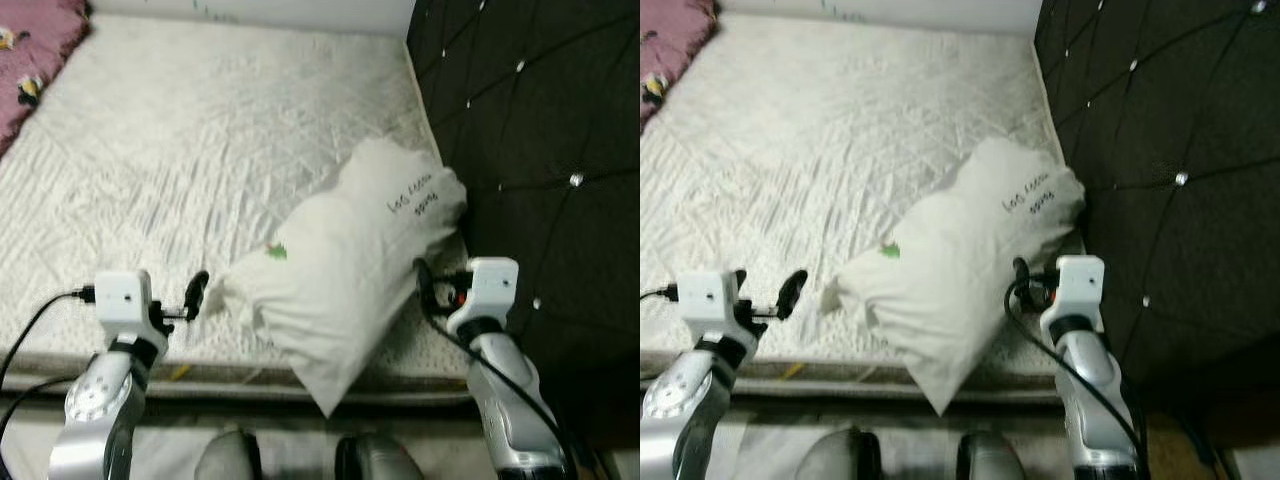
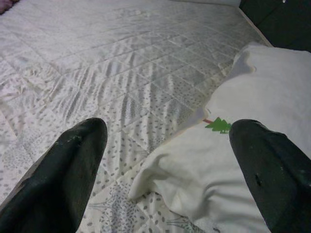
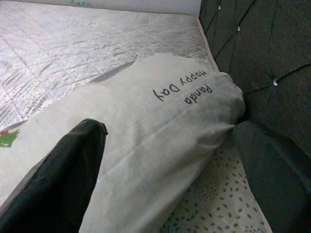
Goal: Clean up the room
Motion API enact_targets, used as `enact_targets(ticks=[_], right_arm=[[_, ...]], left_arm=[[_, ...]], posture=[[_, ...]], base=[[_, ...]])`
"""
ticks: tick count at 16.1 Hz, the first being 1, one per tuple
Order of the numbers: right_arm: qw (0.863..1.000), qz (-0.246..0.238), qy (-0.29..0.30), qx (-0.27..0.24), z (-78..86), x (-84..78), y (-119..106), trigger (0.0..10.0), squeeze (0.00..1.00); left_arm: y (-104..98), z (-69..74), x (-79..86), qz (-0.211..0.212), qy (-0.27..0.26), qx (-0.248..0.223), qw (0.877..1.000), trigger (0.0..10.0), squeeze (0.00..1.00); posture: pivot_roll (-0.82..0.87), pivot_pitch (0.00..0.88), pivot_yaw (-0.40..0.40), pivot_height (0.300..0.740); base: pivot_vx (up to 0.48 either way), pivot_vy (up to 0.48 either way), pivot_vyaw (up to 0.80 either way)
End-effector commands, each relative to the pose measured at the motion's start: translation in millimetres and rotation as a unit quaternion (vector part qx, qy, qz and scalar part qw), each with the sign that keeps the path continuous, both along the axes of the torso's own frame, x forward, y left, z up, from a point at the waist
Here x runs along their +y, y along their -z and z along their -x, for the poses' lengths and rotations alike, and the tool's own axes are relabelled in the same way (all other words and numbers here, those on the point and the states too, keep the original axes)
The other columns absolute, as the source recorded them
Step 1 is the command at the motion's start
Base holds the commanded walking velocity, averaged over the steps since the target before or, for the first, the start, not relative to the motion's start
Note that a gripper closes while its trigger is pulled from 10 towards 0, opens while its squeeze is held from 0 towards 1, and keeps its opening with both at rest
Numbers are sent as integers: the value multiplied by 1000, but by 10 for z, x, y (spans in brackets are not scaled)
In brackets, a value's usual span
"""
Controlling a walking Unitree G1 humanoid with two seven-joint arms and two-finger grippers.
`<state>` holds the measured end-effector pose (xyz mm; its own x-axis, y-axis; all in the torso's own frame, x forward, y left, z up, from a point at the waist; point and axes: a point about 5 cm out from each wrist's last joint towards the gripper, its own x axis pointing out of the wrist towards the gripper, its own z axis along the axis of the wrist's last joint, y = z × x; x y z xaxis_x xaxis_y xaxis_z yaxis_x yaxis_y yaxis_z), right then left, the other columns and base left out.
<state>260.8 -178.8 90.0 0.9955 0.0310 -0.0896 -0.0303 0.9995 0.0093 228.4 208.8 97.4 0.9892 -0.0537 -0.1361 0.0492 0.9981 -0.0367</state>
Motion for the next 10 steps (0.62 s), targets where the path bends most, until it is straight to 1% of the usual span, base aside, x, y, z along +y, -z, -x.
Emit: enact_targets(ticks=[1, 2, 4, 10], right_arm=[[1000, 3, -1, -3, 6, -21, -15, 10000, 0], [1000, 2, -1, -4, 3, -18, -16, 10000, 0], [1000, 1, 0, -4, 3, -18, -16, 10000, 0], [1000, 5, -3, -5, -27, -23, -24, 10000, 0]], left_arm=[[42, 9, 5, -5, -5, 9, 1000, 10000, 0], [39, 3, 1, -6, -5, 7, 1000, 10000, 0], [40, 1, 3, -8, -7, 7, 1000, 10000, 0], [35, -18, -2, -6, -11, 5, 1000, 10000, 0]], posture=[[25, 116, -59, 650], [25, 116, -59, 630], [25, 116, -59, 605], [24, 125, -65, 605]], base=[[0, 0, 0], [0, 0, 0], [0, 0, 0], [0, 0, 0]])
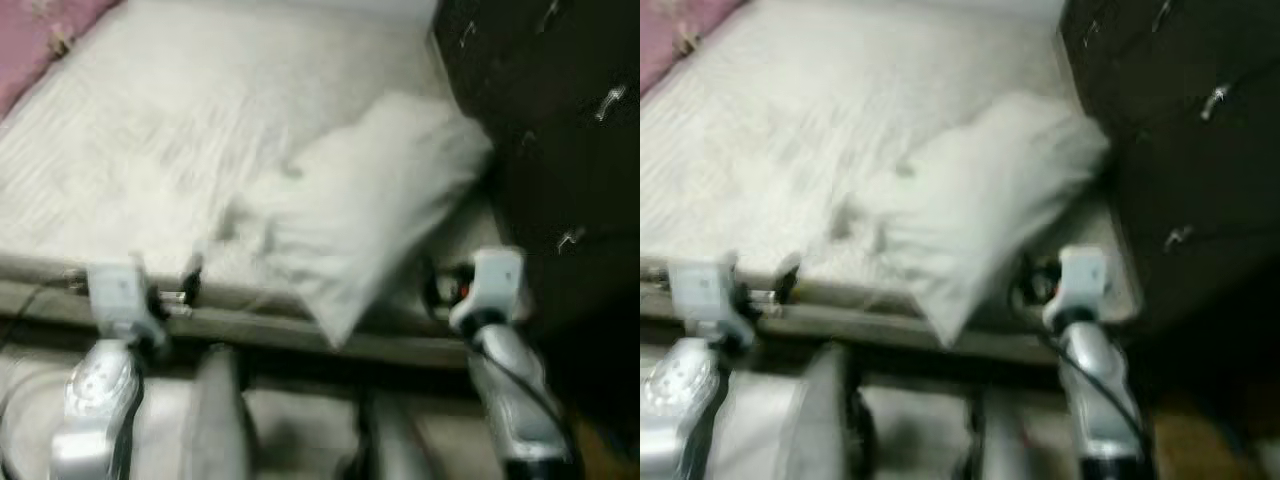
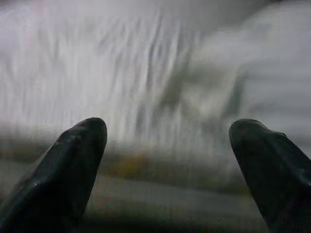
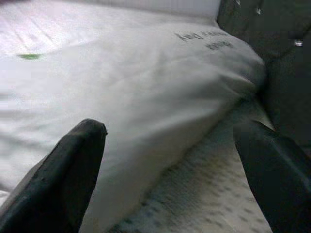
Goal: Clean up the room
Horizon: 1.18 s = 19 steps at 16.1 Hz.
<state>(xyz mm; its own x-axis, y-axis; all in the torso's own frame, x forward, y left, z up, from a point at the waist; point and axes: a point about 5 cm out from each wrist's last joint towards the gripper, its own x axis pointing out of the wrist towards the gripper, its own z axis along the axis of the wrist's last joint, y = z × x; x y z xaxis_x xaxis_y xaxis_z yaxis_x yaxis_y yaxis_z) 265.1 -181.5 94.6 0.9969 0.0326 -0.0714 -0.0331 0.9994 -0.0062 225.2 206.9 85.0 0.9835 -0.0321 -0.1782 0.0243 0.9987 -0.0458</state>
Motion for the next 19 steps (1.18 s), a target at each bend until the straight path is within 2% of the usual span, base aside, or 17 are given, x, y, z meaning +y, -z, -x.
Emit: enact_targets(ticks=[1, 7, 17, 19], right_arm=[[1000, -2, -2, 4, 10, 8, 18, 10000, 0], [1000, 3, -10, 5, -1, 27, 23, 10000, 0], [1000, 20, -14, 11, -3, 28, 48, 10000, 0], [1000, 20, -15, 12, -2, 30, 53, 10000, 0]], left_arm=[[-90, -53, 16, -9, 1, -17, 1000, 10000, 0], [-100, -49, -3, -2, 7, -24, 1000, 10000, 0], [-94, -47, -33, -4, 21, -22, 1000, 10000, 0], [-97, -47, -43, -6, 24, -24, 999, 10000, 0]], posture=[[27, 130, -69, 605], [27, 133, -72, 605], [27, 133, -71, 605], [27, 133, -71, 605]], base=[[0, 0, 0], [0, 0, 0], [305, 0, 0], [0, 0, 0]])
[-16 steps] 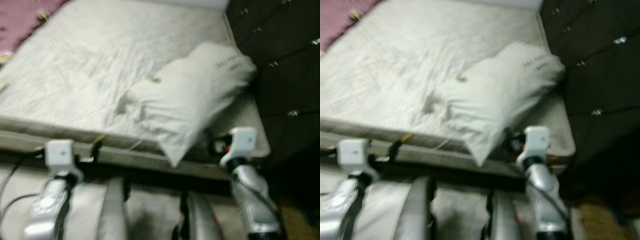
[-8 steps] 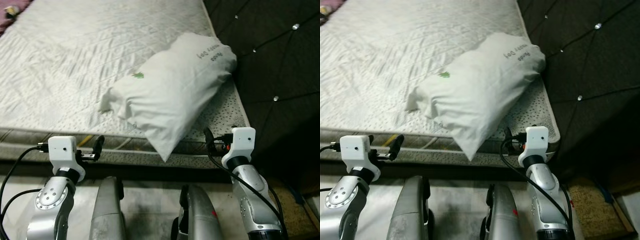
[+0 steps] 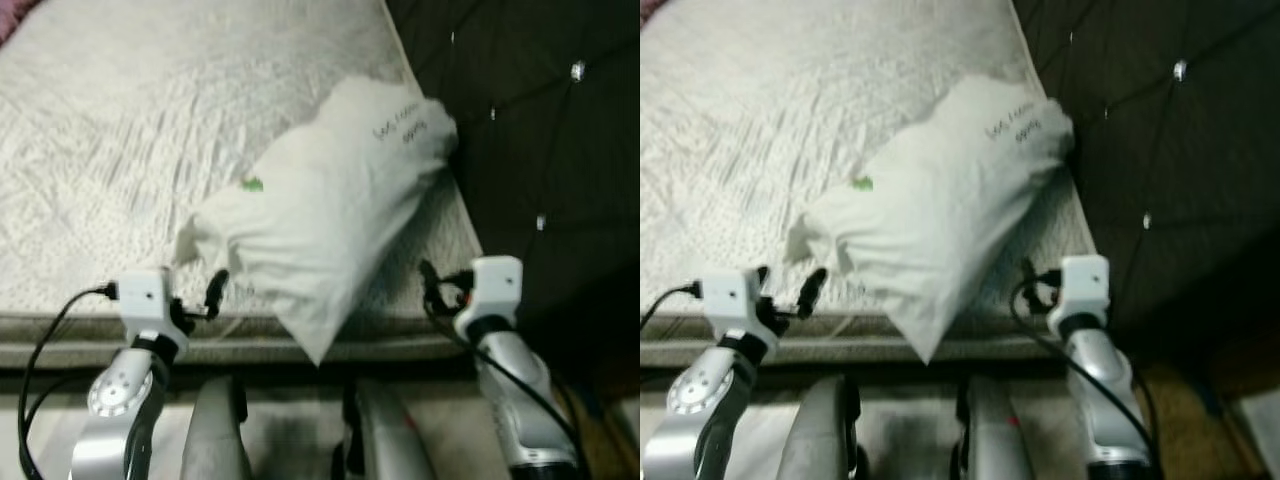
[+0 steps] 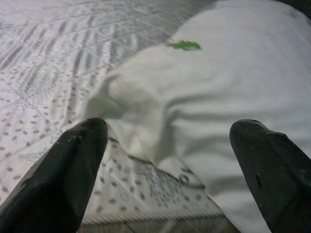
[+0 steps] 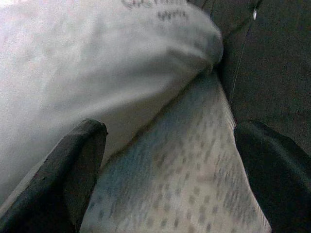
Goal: Clean up the room
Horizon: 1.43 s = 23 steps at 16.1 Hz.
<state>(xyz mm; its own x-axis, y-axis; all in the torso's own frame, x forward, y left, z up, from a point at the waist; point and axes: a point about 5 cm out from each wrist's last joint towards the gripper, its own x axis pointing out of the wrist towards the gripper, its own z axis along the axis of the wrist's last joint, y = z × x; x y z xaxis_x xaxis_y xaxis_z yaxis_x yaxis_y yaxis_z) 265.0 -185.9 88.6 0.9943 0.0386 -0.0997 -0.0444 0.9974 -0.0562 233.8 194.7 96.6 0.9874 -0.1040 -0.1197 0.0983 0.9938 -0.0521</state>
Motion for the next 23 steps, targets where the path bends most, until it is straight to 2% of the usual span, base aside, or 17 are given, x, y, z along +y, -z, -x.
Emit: enact_targets(ticks=[1, 5, 6, 9, 10, 12, 13, 15, 17, 19, 21, 23], right_arm=[[1000, -6, -10, -1, -2, 78, -6, 10000, 0], [1000, -3, -27, 9, 2, 88, 27, 10000, 0], [996, 0, -83, 44, 31, 127, 113, 10000, 0], [979, -13, -171, 114, 90, 63, 217, 10000, 0], [970, -7, -206, 128, 80, 49, 221, 10000, 0], [960, -23, -239, 145, -36, 91, 200, 10000, 0], [953, -39, -259, 154, -100, 166, 190, 10000, 0], [934, -29, -305, 184, -127, 337, 240, 10000, 0], [914, -56, -325, 236, -29, 454, 351, 10000, 0], [900, -61, -346, 257, 20, 576, 372, 10000, 0], [899, -58, -351, 256, -16, 734, 346, 10000, 0], [920, -57, -310, 234, -154, 971, 261, 10000, 0]], left_arm=[[25, 40, 80, -12, -13, 9, 1000, 10000, 0], [49, 65, 112, -21, -21, 19, 999, 10000, 0], [92, 134, 168, -31, -34, 35, 998, 10000, 0], [98, 310, 247, -41, -45, 45, 997, 10000, 0], [90, 355, 287, -51, -50, 47, 996, 10000, 0], [56, 398, 362, -73, -55, 44, 995, 10000, 0], [37, 423, 391, -81, -60, 45, 994, 10000, 0], [-14, 486, 421, -97, -59, 43, 993, 10000, 0], [10, 605, 438, -96, -69, 54, 992, 10000, 0], [10, 627, 444, -96, -73, 57, 991, 10000, 0], [0, 624, 441, -99, -72, 57, 991, 10000, 0], [11, 705, 451, -109, -74, 66, 989, 10000, 0]], posture=[[28, 130, -70, 605], [31, 126, -68, 605], [38, 127, -65, 605], [53, 132, -64, 605], [75, 137, -61, 605], [108, 145, -55, 605], [121, 148, -53, 605], [147, 172, -52, 605], [163, 191, -63, 605], [167, 191, -66, 605], [171, 188, -57, 605], [180, 194, -53, 605]], base=[[0, 0, 0], [0, 0, 0], [0, 0, 0], [0, 0, 0], [0, 0, 0], [0, 0, 0], [0, 0, 0], [0, 0, 0], [0, 0, 0], [0, 0, 0], [0, 0, 0], [0, 0, 0]])
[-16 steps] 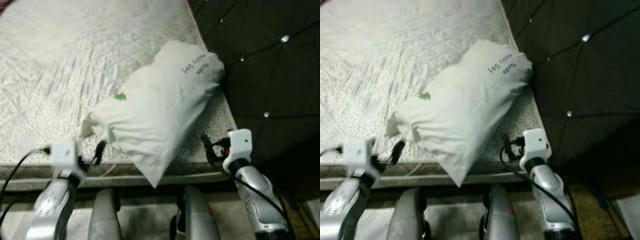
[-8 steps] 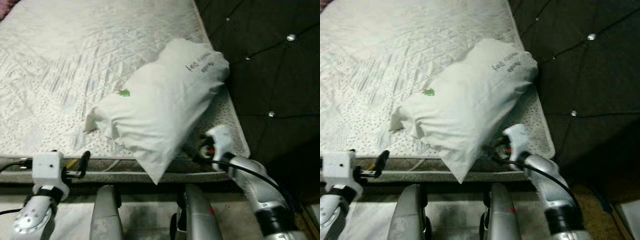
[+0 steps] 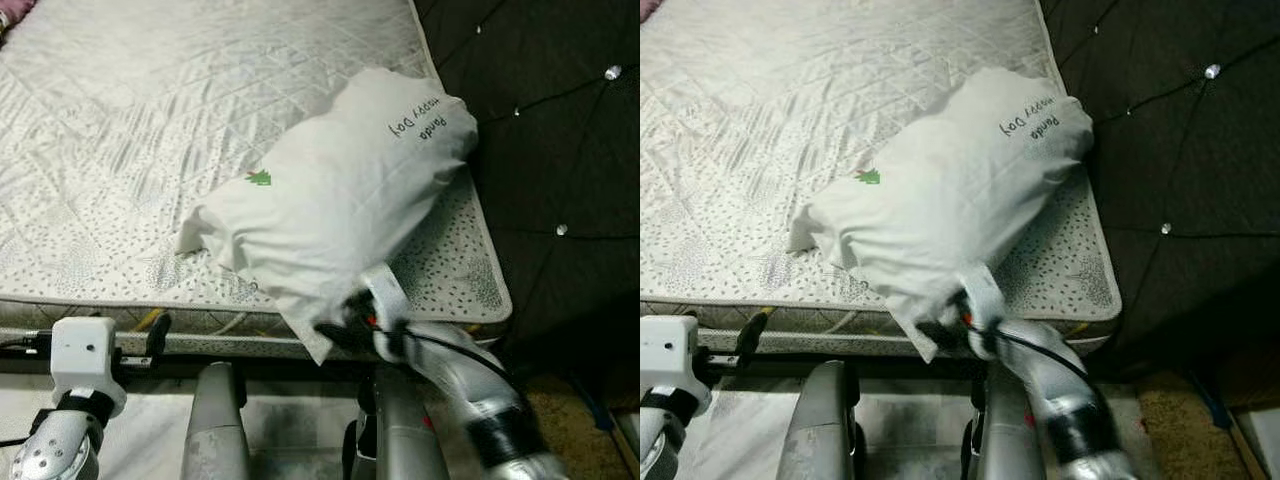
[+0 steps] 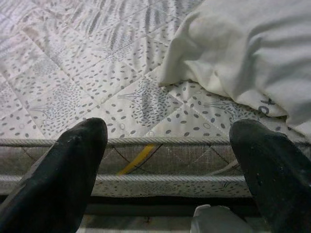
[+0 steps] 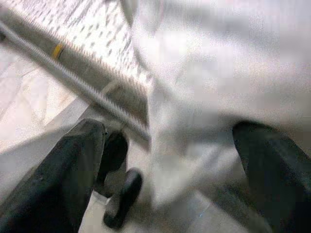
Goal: Clean up the room
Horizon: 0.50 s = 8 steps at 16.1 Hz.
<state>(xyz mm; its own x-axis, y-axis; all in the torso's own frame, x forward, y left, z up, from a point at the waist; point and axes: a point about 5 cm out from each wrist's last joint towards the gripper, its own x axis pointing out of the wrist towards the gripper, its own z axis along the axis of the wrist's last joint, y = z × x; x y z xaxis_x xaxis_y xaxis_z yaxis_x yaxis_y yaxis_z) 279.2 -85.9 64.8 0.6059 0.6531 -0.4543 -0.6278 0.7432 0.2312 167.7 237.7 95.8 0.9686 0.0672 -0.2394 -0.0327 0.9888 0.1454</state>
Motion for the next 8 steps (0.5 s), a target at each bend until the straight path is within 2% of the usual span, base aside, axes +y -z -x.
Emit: enact_targets(ticks=[1, 3, 4, 6, 8], right_arm=[[999, 6, 37, 0, -53, 67, -18, 10000, 0], [999, -21, 50, -2, -88, 264, -112, 10000, 0], [998, -25, 63, -6, -111, 307, -134, 10000, 0], [995, -24, 93, -4, -167, 351, -148, 10000, 0], [997, -23, 80, 0, -155, 341, -145, 10000, 0]], left_arm=[[16, 96, 16, -12, -9, 13, 1000, 10000, 0], [29, 146, 12, -9, -19, 17, 1000, 10000, 0], [26, 150, 14, -9, -23, 16, 1000, 10000, 0], [19, 151, 15, -10, -25, 16, 1000, 10000, 0], [14, 149, 23, -12, -27, 14, 999, 10000, 0]], posture=[[193, 198, -52, 605], [205, 199, -56, 605], [205, 199, -56, 605], [218, 199, -62, 605], [220, 198, -66, 605]], base=[[0, 0, 0], [0, 0, 0], [0, 0, 0], [0, 0, 0], [0, 0, 0]])
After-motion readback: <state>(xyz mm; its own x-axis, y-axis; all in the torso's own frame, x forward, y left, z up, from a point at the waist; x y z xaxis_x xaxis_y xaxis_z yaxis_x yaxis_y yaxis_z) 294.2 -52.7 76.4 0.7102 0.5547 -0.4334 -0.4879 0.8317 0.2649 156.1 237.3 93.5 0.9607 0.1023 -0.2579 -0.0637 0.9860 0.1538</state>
